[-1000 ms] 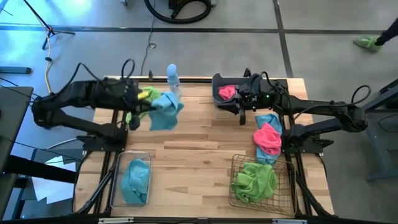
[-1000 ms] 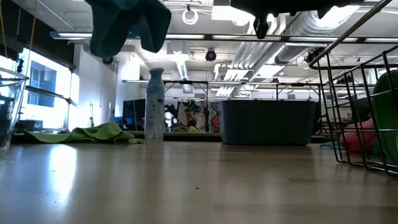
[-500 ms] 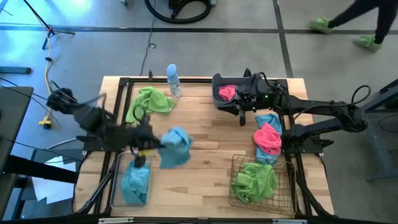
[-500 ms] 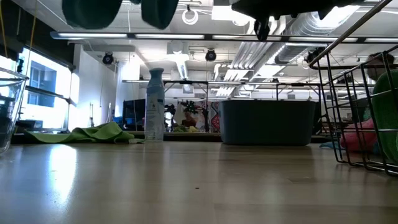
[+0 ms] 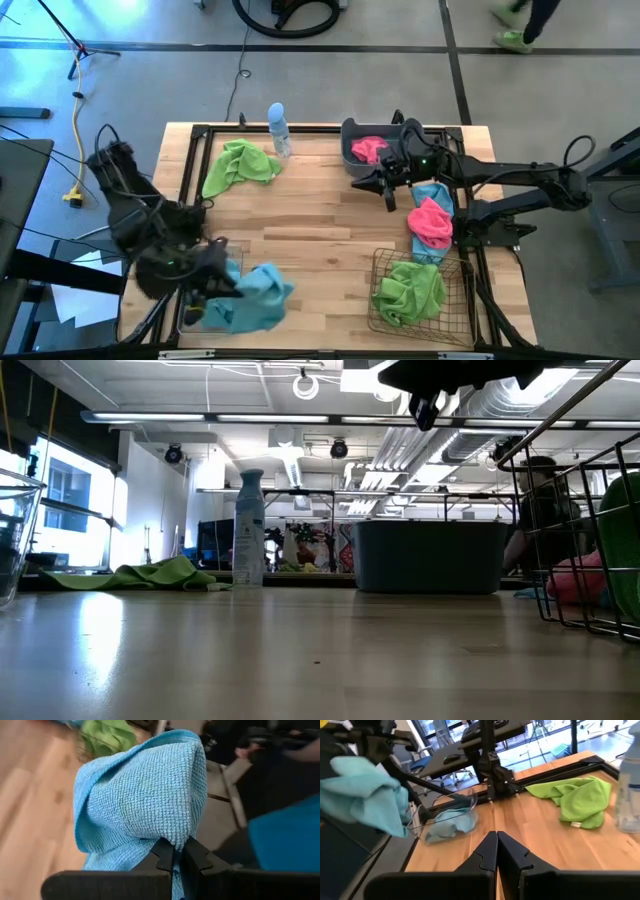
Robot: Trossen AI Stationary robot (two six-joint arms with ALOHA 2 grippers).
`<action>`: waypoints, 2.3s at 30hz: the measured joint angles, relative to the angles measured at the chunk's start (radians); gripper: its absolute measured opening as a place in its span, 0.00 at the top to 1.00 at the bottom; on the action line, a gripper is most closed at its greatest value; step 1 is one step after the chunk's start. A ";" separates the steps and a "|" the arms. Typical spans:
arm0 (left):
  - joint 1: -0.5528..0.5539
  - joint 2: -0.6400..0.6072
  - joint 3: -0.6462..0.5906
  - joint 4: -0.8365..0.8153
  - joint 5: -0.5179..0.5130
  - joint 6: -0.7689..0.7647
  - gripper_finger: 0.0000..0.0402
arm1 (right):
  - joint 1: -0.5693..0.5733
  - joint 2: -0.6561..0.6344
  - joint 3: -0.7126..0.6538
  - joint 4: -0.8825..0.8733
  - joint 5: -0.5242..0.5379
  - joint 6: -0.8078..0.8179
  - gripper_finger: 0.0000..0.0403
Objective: Sort microfiber towel by color & place in baskets
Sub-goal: Put the top left blue microfiber towel into the transparent bin
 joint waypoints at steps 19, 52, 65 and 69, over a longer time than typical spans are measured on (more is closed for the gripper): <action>-0.247 -0.042 0.000 -0.592 0.170 -0.180 1.00 | 0.093 0.000 0.000 -0.002 0.197 0.027 1.00; 0.206 0.392 0.073 -0.741 0.517 0.497 1.00 | 0.093 0.000 0.000 -0.010 0.230 0.045 1.00; 0.125 0.397 0.082 -0.495 0.287 0.300 1.00 | 0.093 0.000 0.000 -0.035 0.215 0.045 1.00; 0.071 0.397 0.082 -0.436 0.194 0.198 1.00 | 0.092 0.000 0.000 -0.035 0.215 0.045 1.00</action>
